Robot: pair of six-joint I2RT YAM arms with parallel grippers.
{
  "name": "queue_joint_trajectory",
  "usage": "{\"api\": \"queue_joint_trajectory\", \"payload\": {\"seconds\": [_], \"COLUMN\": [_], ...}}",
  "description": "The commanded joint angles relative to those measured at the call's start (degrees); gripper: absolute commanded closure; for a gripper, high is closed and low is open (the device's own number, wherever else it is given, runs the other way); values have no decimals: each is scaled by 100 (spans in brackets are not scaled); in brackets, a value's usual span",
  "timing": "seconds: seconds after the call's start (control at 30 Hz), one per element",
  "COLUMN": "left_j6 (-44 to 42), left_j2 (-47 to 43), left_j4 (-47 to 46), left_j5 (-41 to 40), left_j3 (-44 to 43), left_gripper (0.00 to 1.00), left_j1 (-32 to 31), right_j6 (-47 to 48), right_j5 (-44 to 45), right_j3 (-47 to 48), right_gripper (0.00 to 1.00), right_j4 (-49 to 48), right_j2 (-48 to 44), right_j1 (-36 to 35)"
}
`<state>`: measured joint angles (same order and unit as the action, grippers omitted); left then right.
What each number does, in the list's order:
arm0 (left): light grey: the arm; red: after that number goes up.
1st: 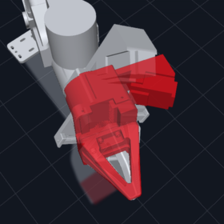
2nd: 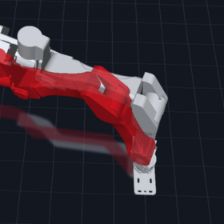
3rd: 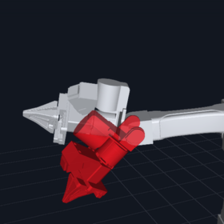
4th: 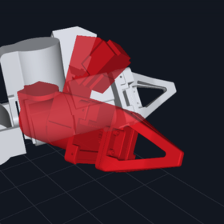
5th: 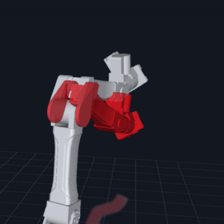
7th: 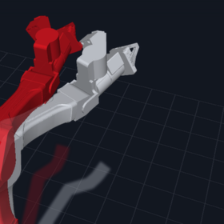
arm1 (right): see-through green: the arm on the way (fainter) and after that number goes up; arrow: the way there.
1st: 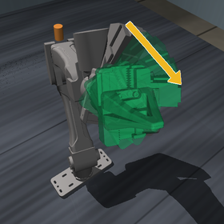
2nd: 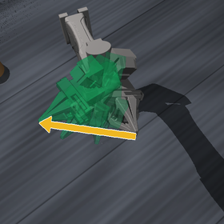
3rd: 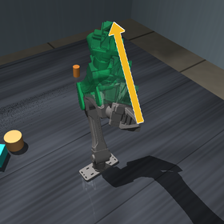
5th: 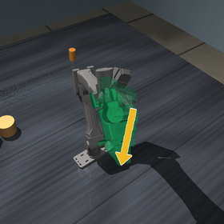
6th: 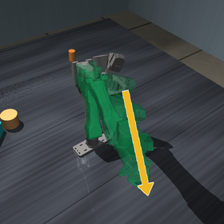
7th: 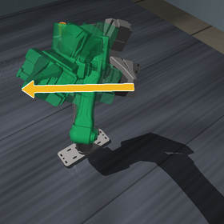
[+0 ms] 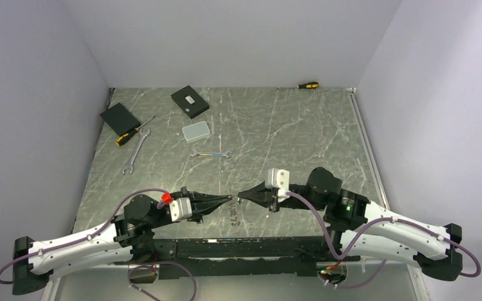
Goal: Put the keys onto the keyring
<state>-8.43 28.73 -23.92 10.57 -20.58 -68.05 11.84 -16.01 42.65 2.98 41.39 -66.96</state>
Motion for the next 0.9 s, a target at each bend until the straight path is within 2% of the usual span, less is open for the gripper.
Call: {"api": "queue_joint_trajectory", "payload": {"seconds": [0.0, 0.87], "left_j6": [309, 403], "left_j2": [-4, 143], "left_j4": [-800, -1025], "left_j5": [-126, 13], "left_j3": [70, 120], "left_gripper": [100, 100], "left_j1": [20, 20], "right_j6": [-50, -6], "right_j5": [-234, -341], "right_j3": [313, 427], "right_gripper": [100, 100], "right_j4": [-461, -415], "right_j2": [-74, 54], "right_j1": [-9, -8]}}
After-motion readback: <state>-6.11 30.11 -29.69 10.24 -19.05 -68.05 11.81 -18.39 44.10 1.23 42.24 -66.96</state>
